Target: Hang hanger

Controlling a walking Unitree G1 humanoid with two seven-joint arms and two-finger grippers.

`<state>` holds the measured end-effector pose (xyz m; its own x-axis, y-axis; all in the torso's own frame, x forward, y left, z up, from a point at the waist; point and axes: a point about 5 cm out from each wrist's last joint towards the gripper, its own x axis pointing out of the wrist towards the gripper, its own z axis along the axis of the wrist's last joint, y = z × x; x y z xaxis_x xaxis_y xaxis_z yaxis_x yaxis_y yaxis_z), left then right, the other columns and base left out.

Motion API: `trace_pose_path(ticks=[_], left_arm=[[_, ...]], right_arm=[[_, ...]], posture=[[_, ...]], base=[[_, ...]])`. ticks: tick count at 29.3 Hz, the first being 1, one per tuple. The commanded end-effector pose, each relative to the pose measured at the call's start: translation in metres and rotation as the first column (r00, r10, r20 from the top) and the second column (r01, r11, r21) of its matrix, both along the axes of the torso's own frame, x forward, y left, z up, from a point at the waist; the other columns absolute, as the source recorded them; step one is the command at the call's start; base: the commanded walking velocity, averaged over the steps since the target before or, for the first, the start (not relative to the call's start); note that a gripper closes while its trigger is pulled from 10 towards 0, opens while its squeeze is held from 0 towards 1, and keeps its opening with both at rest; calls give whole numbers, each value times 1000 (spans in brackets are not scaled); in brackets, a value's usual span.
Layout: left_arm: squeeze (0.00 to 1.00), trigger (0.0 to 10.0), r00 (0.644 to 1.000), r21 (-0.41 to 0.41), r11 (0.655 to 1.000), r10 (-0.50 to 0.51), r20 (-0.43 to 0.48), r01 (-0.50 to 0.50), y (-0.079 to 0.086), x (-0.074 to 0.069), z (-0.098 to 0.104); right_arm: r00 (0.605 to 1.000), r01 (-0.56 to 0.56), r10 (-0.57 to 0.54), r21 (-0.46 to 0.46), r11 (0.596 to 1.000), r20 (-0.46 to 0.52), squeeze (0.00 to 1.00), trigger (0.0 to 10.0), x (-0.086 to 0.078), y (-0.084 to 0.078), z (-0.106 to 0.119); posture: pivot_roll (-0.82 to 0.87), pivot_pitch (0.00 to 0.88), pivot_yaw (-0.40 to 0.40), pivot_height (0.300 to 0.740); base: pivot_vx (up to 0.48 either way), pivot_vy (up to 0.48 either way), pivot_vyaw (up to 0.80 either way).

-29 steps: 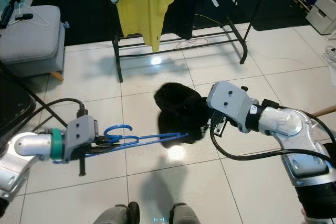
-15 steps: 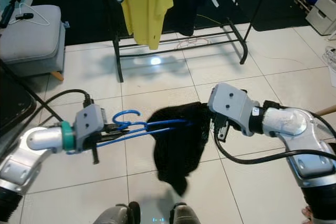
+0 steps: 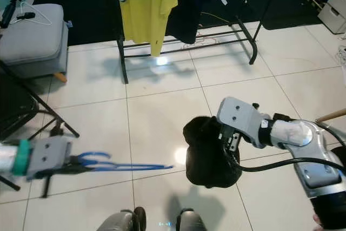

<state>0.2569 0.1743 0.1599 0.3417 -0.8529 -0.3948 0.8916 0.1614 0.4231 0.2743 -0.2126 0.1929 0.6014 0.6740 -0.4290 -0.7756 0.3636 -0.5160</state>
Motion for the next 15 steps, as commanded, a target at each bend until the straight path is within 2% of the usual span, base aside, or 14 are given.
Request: trace_pose_path(ticks=[1, 3, 6, 15], left_arm=[[0, 10000, 1000, -31, 999, 24, -5, -24, -7, 2, -2], [0, 10000, 999, -75, 997, 32, 6, -31, -15, 6, 1], [0, 10000, 1000, -99, 995, 26, 6, -25, -19, 6, 3], [0, 10000, 1000, -105, 994, 18, 5, -18, -17, 6, 6]], right_arm=[[997, -73, 74, 43, 996, -2, 0, 10000, -5, 13, 8], [994, -111, 112, 63, 992, -18, 0, 10000, -8, 18, 9], [990, -138, 140, 67, 988, -29, 0, 10000, -11, 21, 9], [988, -141, 144, 56, 988, -48, 0, 10000, -14, 17, 7]], posture=[[-105, 102, 97, 740], [-109, 99, 96, 740], [-110, 99, 95, 740], [-111, 92, 99, 740]], base=[[0, 0, 0], [0, 0, 0], [0, 0, 0], [0, 0, 0]])
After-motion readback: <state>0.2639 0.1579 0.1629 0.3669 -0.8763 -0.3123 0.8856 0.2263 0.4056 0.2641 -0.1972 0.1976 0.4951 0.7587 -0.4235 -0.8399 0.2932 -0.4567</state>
